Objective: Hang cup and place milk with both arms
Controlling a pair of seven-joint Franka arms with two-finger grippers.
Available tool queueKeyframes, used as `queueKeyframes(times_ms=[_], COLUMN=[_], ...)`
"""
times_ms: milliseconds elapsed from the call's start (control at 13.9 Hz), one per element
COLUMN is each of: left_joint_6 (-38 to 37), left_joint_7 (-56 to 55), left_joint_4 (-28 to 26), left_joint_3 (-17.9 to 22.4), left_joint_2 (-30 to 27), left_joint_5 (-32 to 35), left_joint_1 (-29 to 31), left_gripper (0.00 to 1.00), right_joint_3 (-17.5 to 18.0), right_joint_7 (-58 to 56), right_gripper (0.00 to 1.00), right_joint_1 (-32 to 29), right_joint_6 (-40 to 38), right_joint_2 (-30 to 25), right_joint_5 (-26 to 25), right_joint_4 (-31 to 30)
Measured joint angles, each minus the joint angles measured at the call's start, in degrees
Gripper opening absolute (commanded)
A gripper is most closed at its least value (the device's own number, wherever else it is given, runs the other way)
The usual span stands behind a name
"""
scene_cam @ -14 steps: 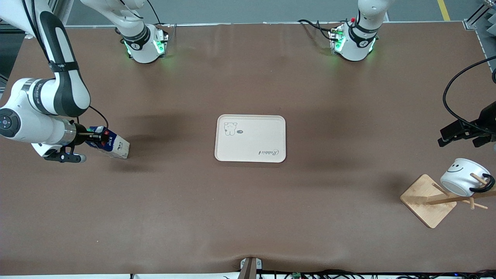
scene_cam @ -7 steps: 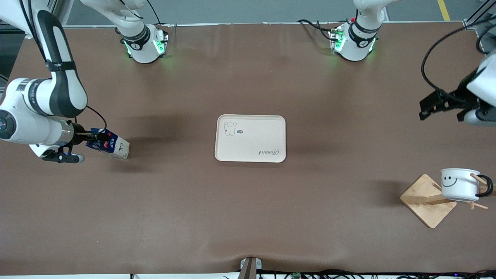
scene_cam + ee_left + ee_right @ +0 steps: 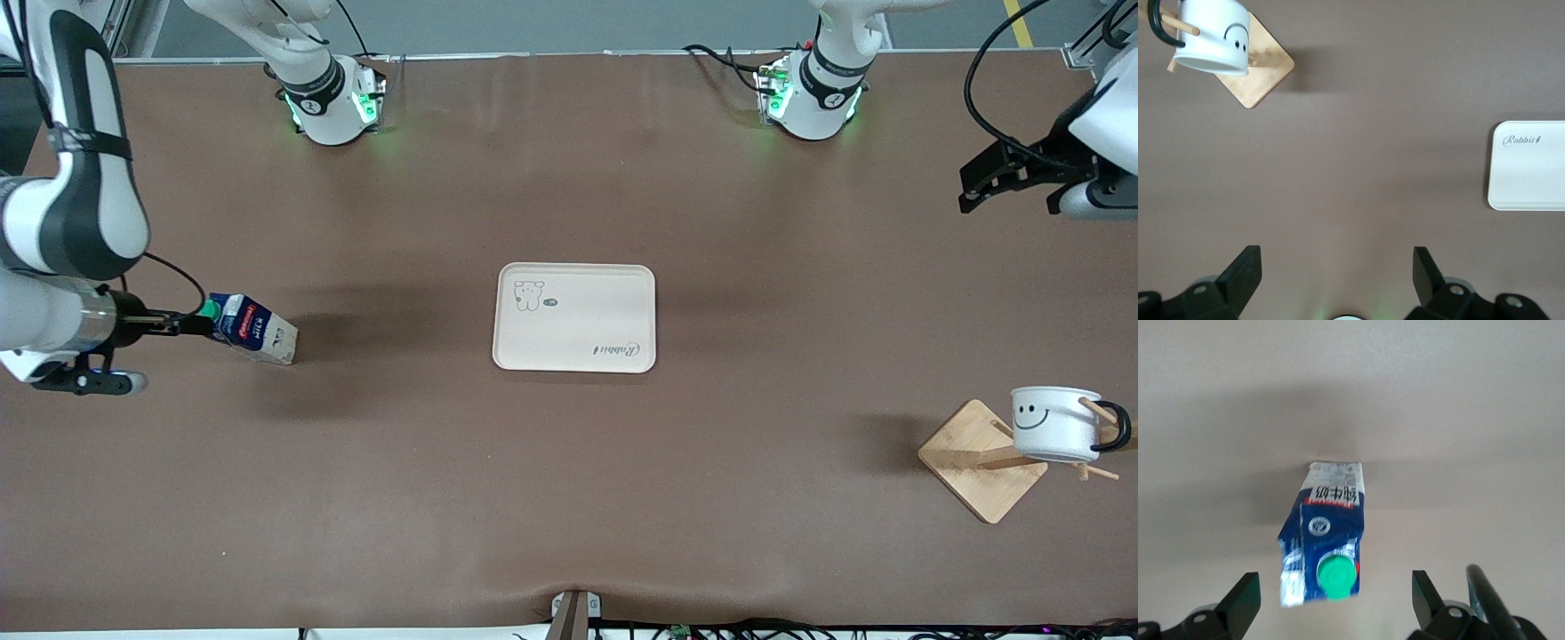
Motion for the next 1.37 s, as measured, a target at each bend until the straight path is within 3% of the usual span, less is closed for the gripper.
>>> queueKeyframes(times_ms=[287, 503, 790, 1150, 1365], left_joint_6=[0.0, 0.1, 1.9, 2.4, 2.4], left_joint_7=[-0.9, -1.9, -2.2, -2.9, -2.9], left_joint_4=[-4.0, -4.9, -4.9, -4.9, -4.9], left_joint_3=[0.2, 0.4, 0.5, 0.5, 0.6], left_joint_2=[-3.9, -4.6, -4.7, -4.7, -4.7], left_joint_5=[0.0, 0.0, -0.1, -0.2, -0.2], left_joint_1=[-0.3, 0.0, 0.1, 0.1, 0.1], left_gripper=[1.00, 1.00, 1.00, 1.00, 1.00], right_joint_3=[0.1, 0.5, 0.4, 0.0, 0.1], right_joint_7=[0.0, 0.0, 0.0, 0.0, 0.0], right_gripper=[1.00, 1.00, 1.00, 1.00, 1.00], right_joint_1=[0.0, 0.1, 0.0, -1.7, -1.7], right_joint_6=[-9.0, -12.1, -13.7, -4.9, -1.9], right_joint_2=[0.5, -2.3, -12.0, -23.1, -25.9], right_joint_5=[-0.4, 0.2, 1.1, 5.5, 5.7], right_joint_4=[13.8, 17.5, 11.6, -4.9, -9.1])
